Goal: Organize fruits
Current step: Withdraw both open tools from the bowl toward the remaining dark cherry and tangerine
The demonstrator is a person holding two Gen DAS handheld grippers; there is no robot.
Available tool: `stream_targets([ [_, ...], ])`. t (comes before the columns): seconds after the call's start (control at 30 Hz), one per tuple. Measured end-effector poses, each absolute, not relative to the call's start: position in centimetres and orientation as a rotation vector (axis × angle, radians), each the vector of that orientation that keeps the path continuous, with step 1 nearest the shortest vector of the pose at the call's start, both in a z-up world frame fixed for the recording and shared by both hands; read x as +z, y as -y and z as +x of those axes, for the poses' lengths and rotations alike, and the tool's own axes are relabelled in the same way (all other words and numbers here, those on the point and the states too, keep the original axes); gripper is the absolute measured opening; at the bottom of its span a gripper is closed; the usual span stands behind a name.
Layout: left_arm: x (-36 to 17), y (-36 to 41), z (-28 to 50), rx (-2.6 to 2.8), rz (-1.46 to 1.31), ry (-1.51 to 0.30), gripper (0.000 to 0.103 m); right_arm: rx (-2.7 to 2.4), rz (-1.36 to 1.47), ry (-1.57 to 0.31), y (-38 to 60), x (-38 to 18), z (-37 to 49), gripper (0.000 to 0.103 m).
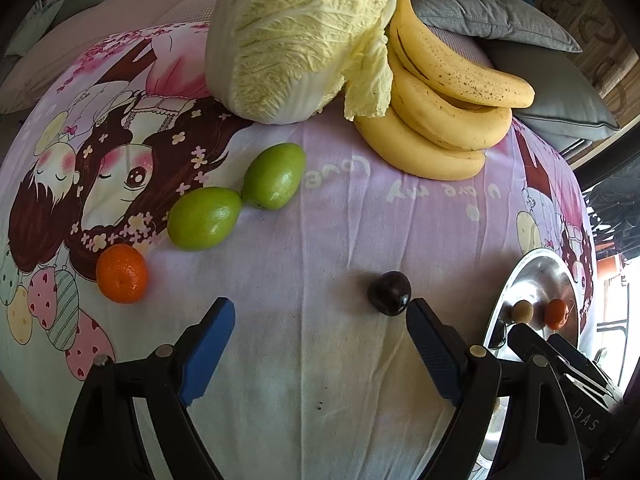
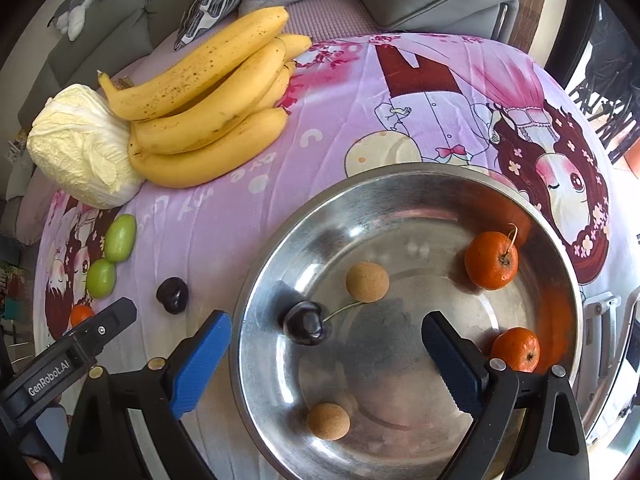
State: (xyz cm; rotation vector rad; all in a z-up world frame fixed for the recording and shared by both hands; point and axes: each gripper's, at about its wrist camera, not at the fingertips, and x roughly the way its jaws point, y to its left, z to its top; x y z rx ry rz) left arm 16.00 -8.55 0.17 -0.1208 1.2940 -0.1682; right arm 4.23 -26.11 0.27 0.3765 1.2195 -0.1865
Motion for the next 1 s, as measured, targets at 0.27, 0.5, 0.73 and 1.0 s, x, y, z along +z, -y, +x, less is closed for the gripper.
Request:
stream_targets([
  [0.27,1.0,5.4,16.6,-0.147,-0.177,-1.276,0.088,-0.13,0.346,-1.212,23.4,0.6,5.0,0.098],
  [0.5,1.2,4.7,17.1,-0.164,-0.206,-1.273,0.088,-0.068,0.317,-1.202,20.7,1.1,5.8,0.098],
  [0.73,1.0,3.6,17.6,-0.16,-0.25,-1.284,0.088,-0.034,0.281,-1.21,18.6,0.9,6.7,0.098],
  [1.0,1.7,1.2,18.2,-0.163,-0.274,-1.262,0.088,0.024,0.251,-1.194,16.5,1.1,8.0,0.098],
])
